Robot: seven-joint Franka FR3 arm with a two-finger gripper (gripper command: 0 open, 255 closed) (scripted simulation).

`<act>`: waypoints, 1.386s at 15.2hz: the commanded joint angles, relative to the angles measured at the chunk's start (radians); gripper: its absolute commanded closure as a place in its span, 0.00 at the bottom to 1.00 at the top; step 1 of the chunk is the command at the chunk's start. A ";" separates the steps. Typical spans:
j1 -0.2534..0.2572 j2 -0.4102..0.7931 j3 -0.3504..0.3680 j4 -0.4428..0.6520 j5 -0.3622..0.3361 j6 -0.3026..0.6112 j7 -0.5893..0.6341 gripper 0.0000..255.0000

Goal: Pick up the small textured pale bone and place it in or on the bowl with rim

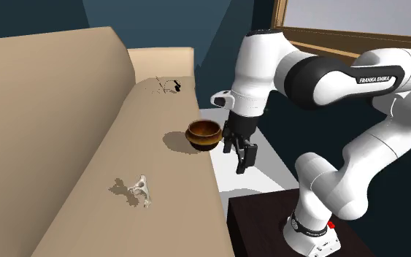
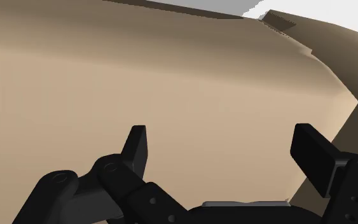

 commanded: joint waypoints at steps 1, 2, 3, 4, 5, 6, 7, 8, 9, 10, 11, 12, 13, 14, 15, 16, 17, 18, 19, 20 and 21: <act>0.000 0.000 0.000 0.000 0.000 0.000 0.000 0.00; 0.007 0.045 -0.015 0.025 0.000 0.013 -0.026 0.00; 0.014 0.089 -0.030 0.051 0.001 0.025 -0.053 0.00; 0.021 0.134 -0.044 0.079 0.003 0.035 -0.079 0.00; 0.029 0.179 -0.058 0.109 0.007 0.043 -0.106 0.00; 0.037 0.225 -0.072 0.140 0.011 0.050 -0.133 0.00; 0.044 0.270 -0.085 0.172 0.017 0.056 -0.160 0.00; 0.052 0.316 -0.097 0.206 0.024 0.059 -0.187 0.00; 0.060 0.361 -0.109 0.242 0.032 0.061 -0.215 0.00; 0.067 0.408 -0.120 0.278 0.041 0.062 -0.242 0.00; 0.073 0.454 -0.131 0.317 0.052 0.061 -0.270 0.00; 0.078 0.500 -0.140 0.357 0.063 0.058 -0.298 0.00; 0.083 0.547 -0.149 0.399 0.076 0.053 -0.326 0.00; 0.088 0.594 -0.157 0.442 0.089 0.047 -0.353 0.00; 0.091 0.642 -0.164 0.487 0.103 0.038 -0.380 0.00; 0.093 0.690 -0.170 0.535 0.117 0.028 -0.407 0.00; 0.094 0.739 -0.176 0.584 0.132 0.016 -0.433 0.00; 0.094 0.788 -0.179 0.635 0.148 0.003 -0.459 0.00; 0.092 0.838 -0.182 0.689 0.163 -0.013 -0.483 0.00; 0.089 0.889 -0.183 0.746 0.178 -0.031 -0.507 0.00; 0.085 0.940 -0.183 0.806 0.194 -0.050 -0.529 0.00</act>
